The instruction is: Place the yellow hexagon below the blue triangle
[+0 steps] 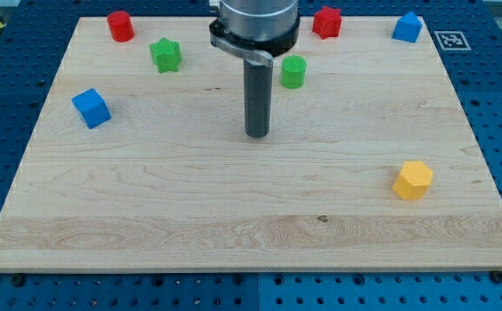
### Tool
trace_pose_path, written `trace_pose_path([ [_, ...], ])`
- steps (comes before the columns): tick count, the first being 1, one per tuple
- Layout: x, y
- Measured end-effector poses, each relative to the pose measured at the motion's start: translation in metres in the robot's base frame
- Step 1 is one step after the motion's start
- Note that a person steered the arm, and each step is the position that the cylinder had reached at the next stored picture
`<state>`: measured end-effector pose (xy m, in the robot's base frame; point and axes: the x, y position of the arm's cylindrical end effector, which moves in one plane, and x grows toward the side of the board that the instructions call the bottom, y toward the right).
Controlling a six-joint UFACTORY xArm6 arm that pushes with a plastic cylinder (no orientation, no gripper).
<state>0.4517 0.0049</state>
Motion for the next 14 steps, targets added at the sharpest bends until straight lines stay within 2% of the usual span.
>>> trace_pose_path([
  [2,0.039,0.018],
  [7,0.106,0.159],
  [14,0.104,0.191],
])
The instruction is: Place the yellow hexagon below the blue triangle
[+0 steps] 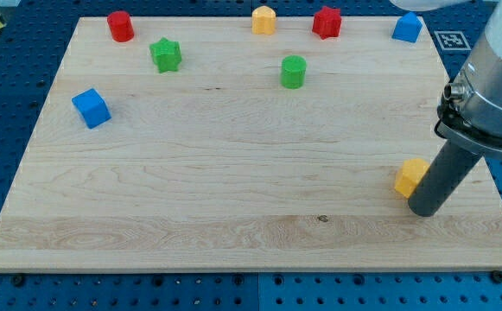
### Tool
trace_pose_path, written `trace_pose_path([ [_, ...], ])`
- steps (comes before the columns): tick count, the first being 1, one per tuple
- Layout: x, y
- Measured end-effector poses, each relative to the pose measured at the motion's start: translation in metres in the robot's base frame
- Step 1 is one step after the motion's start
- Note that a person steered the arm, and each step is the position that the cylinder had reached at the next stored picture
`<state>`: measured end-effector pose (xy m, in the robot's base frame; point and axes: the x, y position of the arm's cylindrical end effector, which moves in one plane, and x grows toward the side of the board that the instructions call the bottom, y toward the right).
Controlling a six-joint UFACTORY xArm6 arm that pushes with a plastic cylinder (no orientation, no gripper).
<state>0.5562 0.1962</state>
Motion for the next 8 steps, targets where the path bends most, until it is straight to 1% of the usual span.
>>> trace_pose_path([
  [5,-0.012,-0.001],
  [8,-0.012,-0.018],
])
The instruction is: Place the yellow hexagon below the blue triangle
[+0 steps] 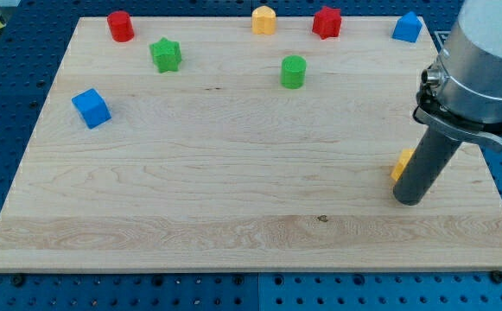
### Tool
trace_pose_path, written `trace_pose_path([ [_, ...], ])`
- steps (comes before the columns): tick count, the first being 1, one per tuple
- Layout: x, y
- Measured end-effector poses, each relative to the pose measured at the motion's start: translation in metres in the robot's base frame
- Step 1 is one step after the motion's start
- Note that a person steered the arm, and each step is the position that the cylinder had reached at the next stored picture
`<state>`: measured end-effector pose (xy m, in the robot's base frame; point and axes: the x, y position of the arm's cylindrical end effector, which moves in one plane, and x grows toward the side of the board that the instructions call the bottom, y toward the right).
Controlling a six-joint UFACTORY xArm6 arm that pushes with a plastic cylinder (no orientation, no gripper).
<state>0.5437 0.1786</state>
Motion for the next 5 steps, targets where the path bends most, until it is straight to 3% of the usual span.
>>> trace_pose_path([
  [5,-0.034,0.000],
])
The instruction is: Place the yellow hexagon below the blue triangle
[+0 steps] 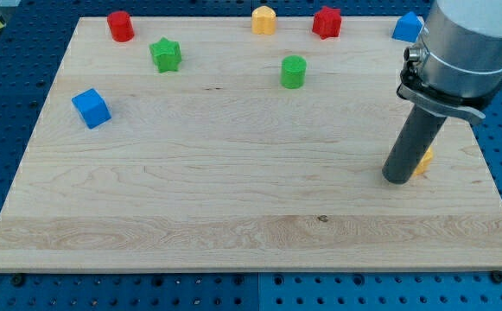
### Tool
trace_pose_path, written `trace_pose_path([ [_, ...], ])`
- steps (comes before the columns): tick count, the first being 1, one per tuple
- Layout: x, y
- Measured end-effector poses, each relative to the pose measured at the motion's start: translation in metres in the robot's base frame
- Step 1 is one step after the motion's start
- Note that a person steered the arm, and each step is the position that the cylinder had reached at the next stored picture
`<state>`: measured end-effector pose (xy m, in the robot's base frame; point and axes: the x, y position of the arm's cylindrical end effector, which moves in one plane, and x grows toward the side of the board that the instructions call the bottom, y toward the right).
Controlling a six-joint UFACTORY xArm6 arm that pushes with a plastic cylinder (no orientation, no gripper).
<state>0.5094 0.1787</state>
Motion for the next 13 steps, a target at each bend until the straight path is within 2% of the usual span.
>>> trace_pose_path([
  [2,-0.003,0.034],
  [5,-0.006,0.034],
  [6,-0.028,0.034],
  [7,-0.033,0.034],
  [8,-0.033,0.036],
  [10,-0.011,0.082],
  [13,-0.027,0.068],
])
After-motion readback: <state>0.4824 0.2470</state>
